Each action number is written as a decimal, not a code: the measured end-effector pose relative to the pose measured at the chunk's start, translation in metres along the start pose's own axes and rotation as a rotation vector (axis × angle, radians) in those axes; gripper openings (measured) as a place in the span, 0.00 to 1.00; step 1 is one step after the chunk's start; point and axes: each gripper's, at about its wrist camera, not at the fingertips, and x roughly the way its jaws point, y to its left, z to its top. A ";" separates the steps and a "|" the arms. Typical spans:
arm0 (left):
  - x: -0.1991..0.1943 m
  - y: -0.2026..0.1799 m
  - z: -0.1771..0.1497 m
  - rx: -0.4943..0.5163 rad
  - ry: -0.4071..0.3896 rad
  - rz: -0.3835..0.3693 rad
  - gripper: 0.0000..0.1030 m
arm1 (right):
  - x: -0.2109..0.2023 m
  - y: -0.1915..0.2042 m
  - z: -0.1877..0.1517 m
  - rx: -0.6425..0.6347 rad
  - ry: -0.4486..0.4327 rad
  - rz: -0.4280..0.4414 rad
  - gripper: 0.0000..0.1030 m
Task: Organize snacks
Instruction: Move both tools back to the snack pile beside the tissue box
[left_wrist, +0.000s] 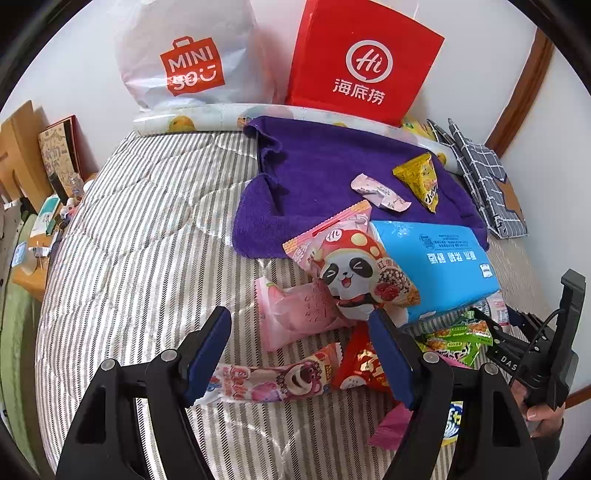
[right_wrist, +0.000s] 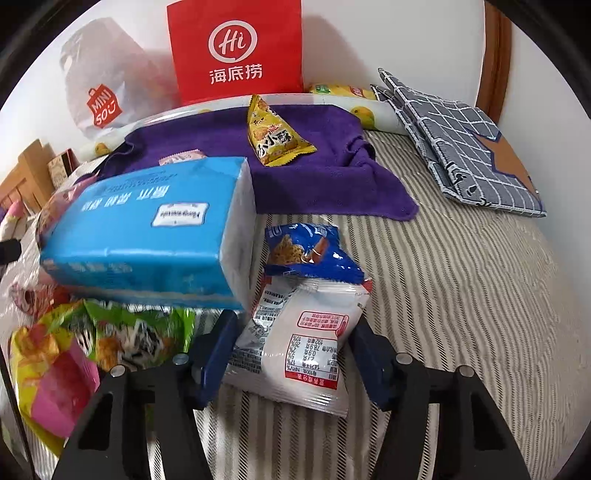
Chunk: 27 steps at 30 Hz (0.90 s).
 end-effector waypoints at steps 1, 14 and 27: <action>-0.001 0.002 -0.002 0.003 0.001 0.002 0.74 | -0.003 -0.002 -0.001 -0.004 -0.002 0.001 0.56; 0.016 0.003 -0.012 0.024 0.046 0.004 0.74 | -0.006 -0.017 -0.012 0.038 -0.023 -0.020 0.55; 0.053 -0.003 -0.008 0.009 0.065 -0.015 0.79 | -0.004 -0.018 -0.011 0.043 -0.017 -0.002 0.58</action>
